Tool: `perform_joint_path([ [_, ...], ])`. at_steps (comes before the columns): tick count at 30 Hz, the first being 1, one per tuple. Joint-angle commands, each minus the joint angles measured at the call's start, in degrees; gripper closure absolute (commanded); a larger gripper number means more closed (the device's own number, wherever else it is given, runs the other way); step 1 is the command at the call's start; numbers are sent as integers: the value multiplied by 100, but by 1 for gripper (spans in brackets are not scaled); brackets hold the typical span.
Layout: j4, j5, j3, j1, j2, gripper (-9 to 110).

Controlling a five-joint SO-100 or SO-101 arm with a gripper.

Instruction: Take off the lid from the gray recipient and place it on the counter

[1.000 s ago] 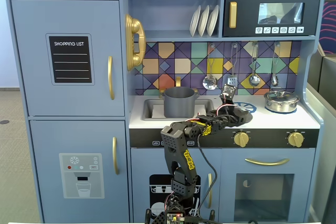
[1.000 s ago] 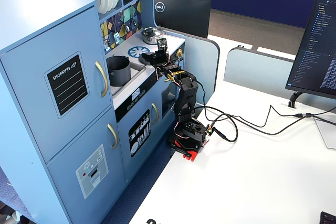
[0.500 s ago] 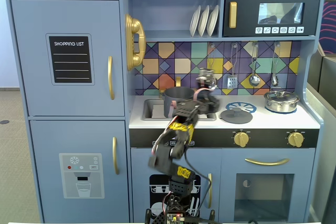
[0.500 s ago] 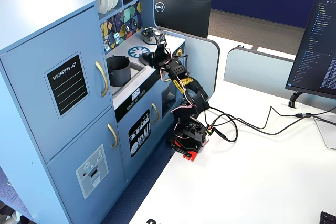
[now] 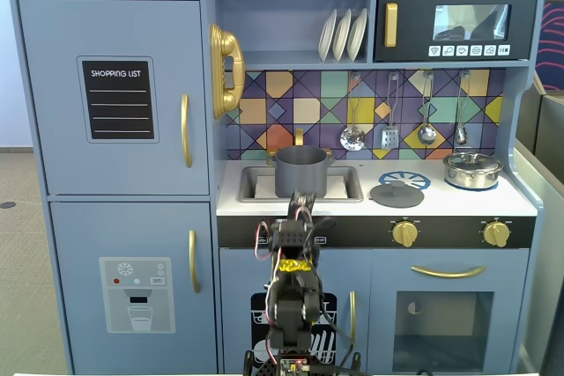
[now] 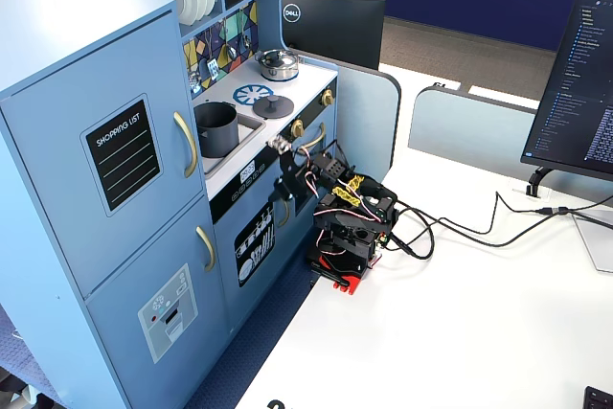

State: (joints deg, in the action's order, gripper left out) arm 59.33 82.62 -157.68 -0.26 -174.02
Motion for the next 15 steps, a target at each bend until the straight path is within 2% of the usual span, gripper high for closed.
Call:
perform_joint_path([
  [1, -448, 158, -527, -246, -422, 102],
  [8, -703, 677, -1389, -360, -791, 102],
  [15, 1020, 1494, -1433, -123, -800, 102],
])
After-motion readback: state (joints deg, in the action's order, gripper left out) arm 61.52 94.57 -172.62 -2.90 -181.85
